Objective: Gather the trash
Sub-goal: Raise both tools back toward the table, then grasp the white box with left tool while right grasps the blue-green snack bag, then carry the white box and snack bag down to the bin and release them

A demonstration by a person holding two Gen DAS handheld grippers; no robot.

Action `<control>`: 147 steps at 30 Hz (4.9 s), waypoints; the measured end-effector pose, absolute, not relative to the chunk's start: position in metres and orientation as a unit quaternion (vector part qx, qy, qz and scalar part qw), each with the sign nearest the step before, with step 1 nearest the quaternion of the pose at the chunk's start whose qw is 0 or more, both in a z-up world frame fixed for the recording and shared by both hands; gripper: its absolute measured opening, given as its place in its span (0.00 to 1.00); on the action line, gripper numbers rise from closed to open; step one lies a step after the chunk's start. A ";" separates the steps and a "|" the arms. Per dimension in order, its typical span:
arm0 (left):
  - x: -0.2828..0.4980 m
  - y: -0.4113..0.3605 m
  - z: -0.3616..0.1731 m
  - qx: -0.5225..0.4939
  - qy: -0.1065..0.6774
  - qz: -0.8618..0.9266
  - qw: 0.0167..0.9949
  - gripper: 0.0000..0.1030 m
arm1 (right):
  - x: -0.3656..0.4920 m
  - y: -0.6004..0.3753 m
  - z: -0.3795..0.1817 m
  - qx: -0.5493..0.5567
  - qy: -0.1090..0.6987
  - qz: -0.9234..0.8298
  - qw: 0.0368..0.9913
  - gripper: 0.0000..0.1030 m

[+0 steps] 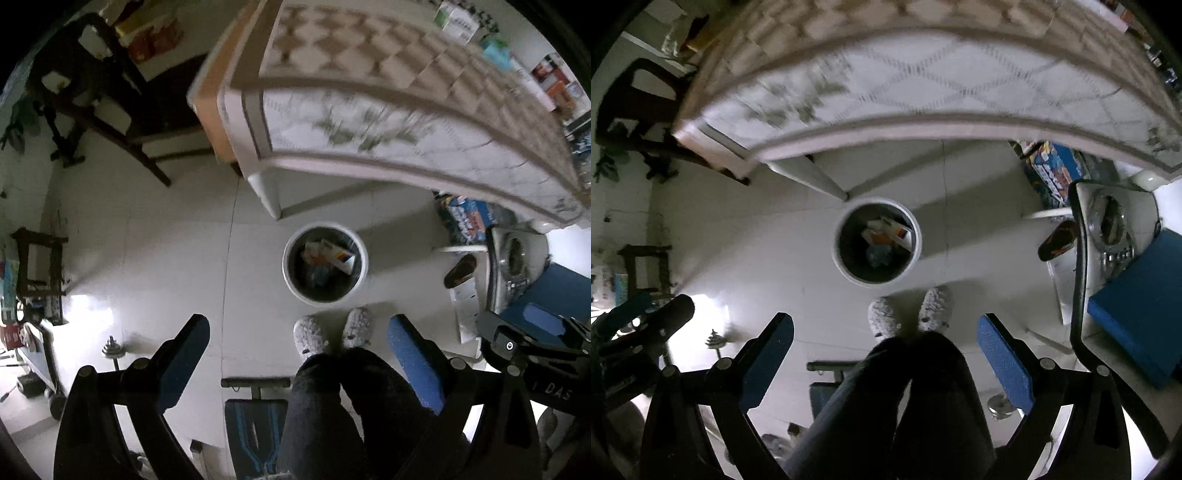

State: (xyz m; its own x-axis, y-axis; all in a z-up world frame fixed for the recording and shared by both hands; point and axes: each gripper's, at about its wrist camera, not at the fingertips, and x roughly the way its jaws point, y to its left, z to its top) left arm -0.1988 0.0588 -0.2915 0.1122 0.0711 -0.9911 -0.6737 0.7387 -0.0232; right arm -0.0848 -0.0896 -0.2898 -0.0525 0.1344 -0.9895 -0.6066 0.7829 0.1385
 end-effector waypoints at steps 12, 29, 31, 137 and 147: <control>-0.103 0.095 -0.212 -0.212 0.553 0.290 0.752 0.96 | -0.012 -0.074 -0.184 -0.059 0.639 0.287 0.711 0.98; 0.304 0.178 -0.212 -0.268 0.566 0.242 0.741 0.96 | 0.426 -0.077 -0.193 0.047 0.660 0.152 0.734 0.98; 0.348 0.184 -0.223 -0.275 0.576 0.226 0.736 0.96 | 0.472 -0.066 -0.197 0.042 0.662 0.147 0.734 0.98; -0.165 0.123 -0.636 -0.332 0.667 0.267 0.611 0.98 | -0.034 -0.040 -0.710 -0.153 0.738 0.277 0.596 1.00; -0.168 0.102 -0.568 -0.307 0.666 0.265 0.626 0.98 | -0.038 -0.051 -0.623 -0.208 0.707 0.254 0.626 1.00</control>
State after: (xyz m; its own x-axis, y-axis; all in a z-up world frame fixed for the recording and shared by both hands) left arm -0.1680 0.1024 -0.5681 -0.0266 -0.0777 -0.9966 -0.7410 0.6707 -0.0325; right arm -0.0376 -0.0511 -0.6229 -0.1300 0.0244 -0.9912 -0.6127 0.7840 0.0996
